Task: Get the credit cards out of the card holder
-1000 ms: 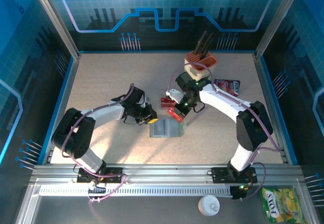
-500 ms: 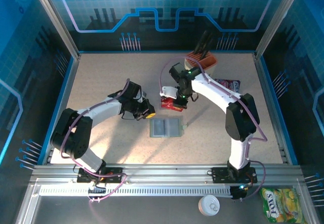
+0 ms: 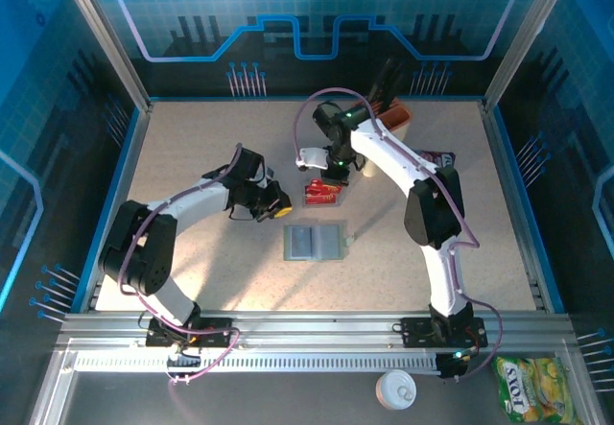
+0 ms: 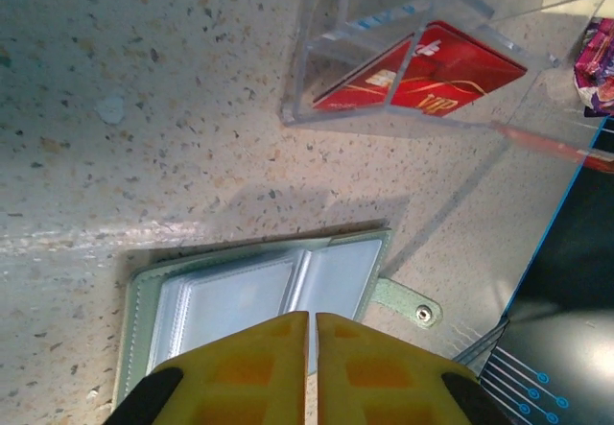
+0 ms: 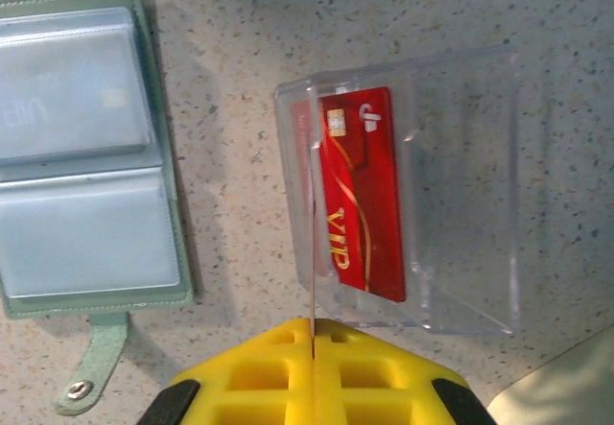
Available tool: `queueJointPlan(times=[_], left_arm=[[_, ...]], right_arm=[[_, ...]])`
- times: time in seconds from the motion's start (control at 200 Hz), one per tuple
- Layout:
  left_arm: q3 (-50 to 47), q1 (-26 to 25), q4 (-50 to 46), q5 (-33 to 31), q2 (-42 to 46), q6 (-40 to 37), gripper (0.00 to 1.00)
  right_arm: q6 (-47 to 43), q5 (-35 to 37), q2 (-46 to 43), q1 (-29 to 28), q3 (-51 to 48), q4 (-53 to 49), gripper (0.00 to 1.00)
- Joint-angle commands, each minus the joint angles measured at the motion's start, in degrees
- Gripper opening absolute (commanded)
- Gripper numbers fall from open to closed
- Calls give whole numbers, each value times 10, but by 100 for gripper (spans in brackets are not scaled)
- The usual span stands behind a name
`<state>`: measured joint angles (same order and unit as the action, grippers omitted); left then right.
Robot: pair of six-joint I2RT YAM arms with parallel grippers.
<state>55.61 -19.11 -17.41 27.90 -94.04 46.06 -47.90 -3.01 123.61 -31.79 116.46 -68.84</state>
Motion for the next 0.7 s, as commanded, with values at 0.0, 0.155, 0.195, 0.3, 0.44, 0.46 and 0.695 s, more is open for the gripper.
queueJointPlan(times=[0.0,0.155,0.195,0.3,0.44,0.46,0.695], left_arm=[[22,12,-19,15,-13,-11,11],[27,20,-21,19,-17,-15,11],[27,22,-22,20,-19,-16,11],[27,26,-22,22,-22,-17,11],[26,28,-22,24,-23,-17,11],[26,28,-23,24,-22,-18,11],[16,28,-17,28,-13,-14,11]], right_arm=[[-18,7,25,6,39,-40,0],[-22,4,48,6,68,-52,0],[-22,3,51,6,69,-52,0],[-23,-1,58,6,71,-49,0],[-20,-3,63,6,70,-46,4],[-20,-3,63,6,70,-46,4],[-18,2,55,3,62,-44,13]])
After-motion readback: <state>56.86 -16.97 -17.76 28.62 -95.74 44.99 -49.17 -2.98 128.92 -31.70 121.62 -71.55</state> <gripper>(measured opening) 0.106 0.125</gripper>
